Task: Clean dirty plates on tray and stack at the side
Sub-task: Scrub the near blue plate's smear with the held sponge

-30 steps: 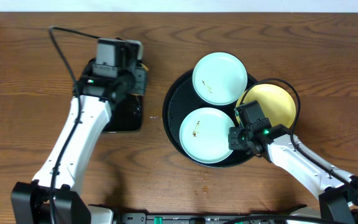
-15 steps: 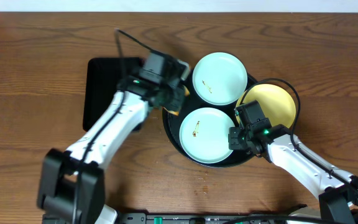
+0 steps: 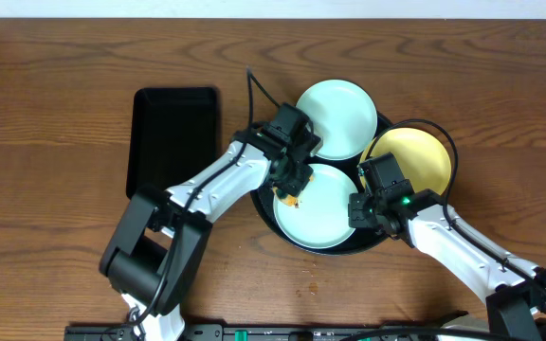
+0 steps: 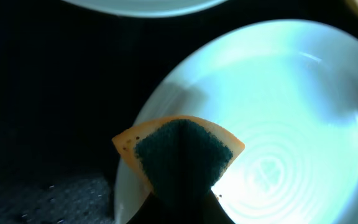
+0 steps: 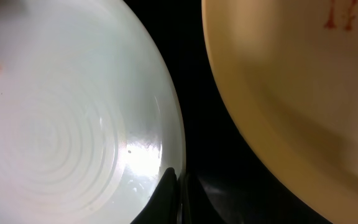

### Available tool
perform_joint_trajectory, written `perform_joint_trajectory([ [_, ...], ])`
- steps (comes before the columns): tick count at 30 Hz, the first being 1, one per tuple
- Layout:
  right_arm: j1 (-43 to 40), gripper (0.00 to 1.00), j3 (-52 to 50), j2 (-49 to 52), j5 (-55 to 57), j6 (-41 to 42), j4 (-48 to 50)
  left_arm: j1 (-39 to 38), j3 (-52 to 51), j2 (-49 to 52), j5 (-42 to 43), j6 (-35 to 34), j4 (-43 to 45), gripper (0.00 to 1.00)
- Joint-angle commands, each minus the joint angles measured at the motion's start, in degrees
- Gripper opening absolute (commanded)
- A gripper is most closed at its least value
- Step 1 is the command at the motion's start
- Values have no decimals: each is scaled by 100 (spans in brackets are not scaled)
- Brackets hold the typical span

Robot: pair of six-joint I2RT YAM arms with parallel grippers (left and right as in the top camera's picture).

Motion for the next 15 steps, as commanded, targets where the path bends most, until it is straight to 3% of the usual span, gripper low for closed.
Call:
perform_joint_trajectory([
  [1,59,1,-70,59,-63,-118,-7,0,-7,160,72,74,-17,7],
  [15,59,4,-186,59,-66,131,111,0,-9,251,-44,76,63,8],
])
